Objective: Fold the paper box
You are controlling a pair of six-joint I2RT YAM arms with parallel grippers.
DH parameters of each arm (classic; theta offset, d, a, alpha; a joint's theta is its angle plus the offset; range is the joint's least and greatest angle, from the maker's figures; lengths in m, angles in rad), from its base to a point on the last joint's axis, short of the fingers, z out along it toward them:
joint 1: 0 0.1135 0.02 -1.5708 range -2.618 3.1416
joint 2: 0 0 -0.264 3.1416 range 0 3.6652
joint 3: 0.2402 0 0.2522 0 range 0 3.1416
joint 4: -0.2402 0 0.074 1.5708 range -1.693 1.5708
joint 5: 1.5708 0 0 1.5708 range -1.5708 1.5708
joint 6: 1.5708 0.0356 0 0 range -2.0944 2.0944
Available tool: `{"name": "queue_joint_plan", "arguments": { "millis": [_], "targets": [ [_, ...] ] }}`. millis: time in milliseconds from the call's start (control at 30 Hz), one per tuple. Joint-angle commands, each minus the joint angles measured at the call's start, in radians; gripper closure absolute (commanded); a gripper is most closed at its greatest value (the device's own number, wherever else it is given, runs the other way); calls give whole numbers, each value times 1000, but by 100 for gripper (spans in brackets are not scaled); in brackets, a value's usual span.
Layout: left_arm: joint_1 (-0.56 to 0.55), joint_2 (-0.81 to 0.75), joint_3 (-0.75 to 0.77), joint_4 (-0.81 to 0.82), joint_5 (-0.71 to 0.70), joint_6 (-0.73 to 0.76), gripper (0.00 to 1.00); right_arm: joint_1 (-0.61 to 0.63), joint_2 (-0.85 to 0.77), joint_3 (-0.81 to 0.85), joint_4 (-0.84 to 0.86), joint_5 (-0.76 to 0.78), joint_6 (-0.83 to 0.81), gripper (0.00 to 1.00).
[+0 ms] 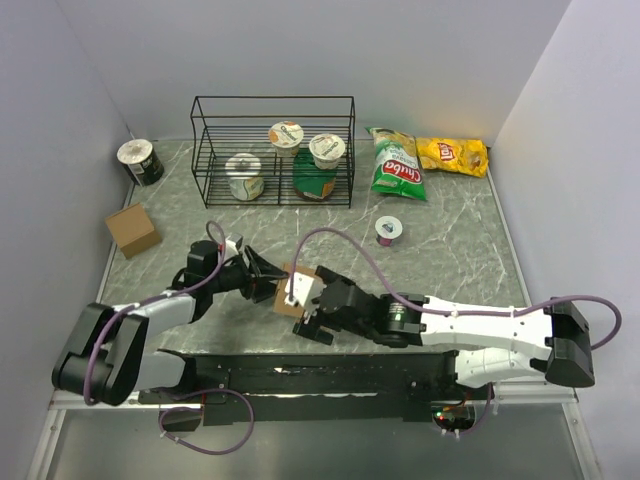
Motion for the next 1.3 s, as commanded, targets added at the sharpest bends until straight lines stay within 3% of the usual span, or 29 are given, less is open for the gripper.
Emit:
{"name": "queue_joint_plan", "arguments": {
  "millis": [0,167,867,1067,1167,1267],
  "targets": [
    [48,-58,-6,-71,57,-56,43,54,34,59,73,56,-73,0],
    [87,-89,21,-202,67,-10,43,68,87,88,65,95,-93,0],
    [99,-44,-79,64,133,-243,45,73,268,101,70,228,-140,0],
    [99,-43,-86,69,139,-247,44,56,274,78,74,256,-166,12],
    [99,-38,-83,74,140,-249,43,56,279,72,79,269,-177,27],
    [99,-34,-76,80,140,-252,41,51,276,67,79,265,-183,34]
  ]
}}
